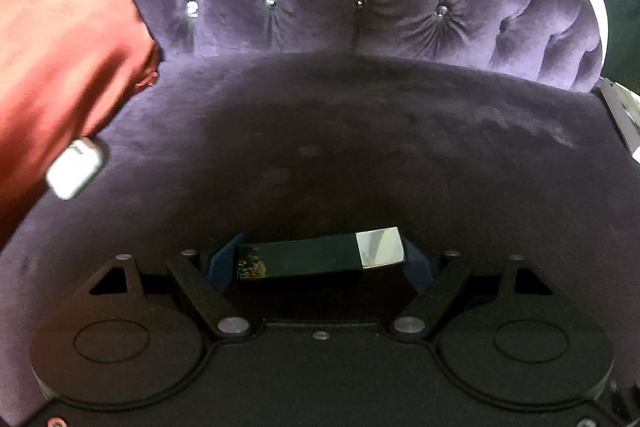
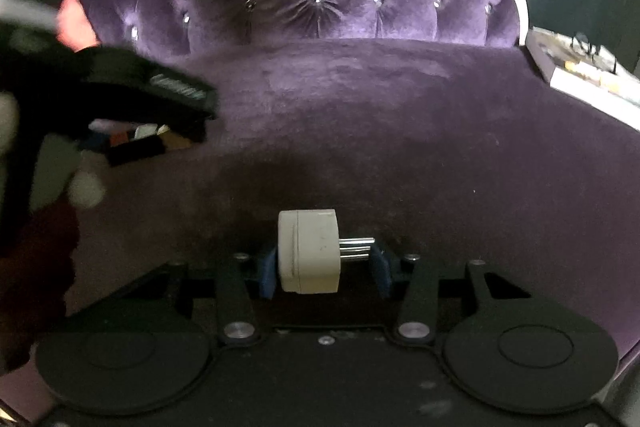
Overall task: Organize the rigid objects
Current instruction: 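Carry the black charger and white adapter over the basket, then open both tools to drop the charger and adapter into the basket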
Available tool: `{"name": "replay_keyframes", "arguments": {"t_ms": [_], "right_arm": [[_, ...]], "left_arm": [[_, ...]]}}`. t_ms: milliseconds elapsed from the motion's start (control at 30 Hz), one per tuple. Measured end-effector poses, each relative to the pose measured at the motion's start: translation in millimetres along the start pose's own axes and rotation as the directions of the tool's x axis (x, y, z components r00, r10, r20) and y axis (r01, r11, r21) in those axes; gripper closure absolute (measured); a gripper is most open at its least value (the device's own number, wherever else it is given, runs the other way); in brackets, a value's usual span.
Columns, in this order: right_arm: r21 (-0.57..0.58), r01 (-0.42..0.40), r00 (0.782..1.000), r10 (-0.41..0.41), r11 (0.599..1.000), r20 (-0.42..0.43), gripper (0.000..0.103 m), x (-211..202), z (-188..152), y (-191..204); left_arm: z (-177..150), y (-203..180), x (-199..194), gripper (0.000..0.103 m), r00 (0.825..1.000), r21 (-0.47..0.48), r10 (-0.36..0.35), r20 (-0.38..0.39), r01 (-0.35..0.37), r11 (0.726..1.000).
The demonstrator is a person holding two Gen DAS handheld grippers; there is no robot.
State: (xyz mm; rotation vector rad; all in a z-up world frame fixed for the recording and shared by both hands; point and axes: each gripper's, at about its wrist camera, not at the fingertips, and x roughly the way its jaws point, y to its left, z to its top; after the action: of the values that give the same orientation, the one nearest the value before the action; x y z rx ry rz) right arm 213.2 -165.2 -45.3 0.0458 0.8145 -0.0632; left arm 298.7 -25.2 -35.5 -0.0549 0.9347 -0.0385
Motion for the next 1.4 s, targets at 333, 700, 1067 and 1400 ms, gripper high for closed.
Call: {"name": "replay_keyframes", "arguments": {"t_ms": [333, 700, 1067, 1400], "right_arm": [[0.169, -0.076, 0.996, 0.066, 0.983, 0.066, 0.057, -48.2, 5.9, -38.3], [0.161, -0.108, 0.987, 0.086, 0.981, 0.139, 0.057, -167.6, -63.0, -43.9], [0.031, -0.088, 0.985, 0.082, 0.996, 0.151, 0.057, -239.1, -135.5, -22.6], [0.043, -0.104, 0.988, 0.098, 0.994, 0.122, 0.057, -264.7, -162.7, -18.5]], "left_arm": [[-34.6, 9.5, -89.8, 0.025, 0.999, 0.035, 0.038, -0.033, -0.036, 0.999], [-125.7, 24.1, -174.7, 0.025, 0.998, 0.021, -0.005, -0.061, 0.007, 1.0], [-209.1, 34.0, -210.3, 0.025, 0.994, 0.018, -0.06, -0.096, 0.062, 0.998], [-231.7, 41.8, -233.7, 0.025, 0.997, -0.032, -0.05, -0.061, 0.048, 0.998]]}}
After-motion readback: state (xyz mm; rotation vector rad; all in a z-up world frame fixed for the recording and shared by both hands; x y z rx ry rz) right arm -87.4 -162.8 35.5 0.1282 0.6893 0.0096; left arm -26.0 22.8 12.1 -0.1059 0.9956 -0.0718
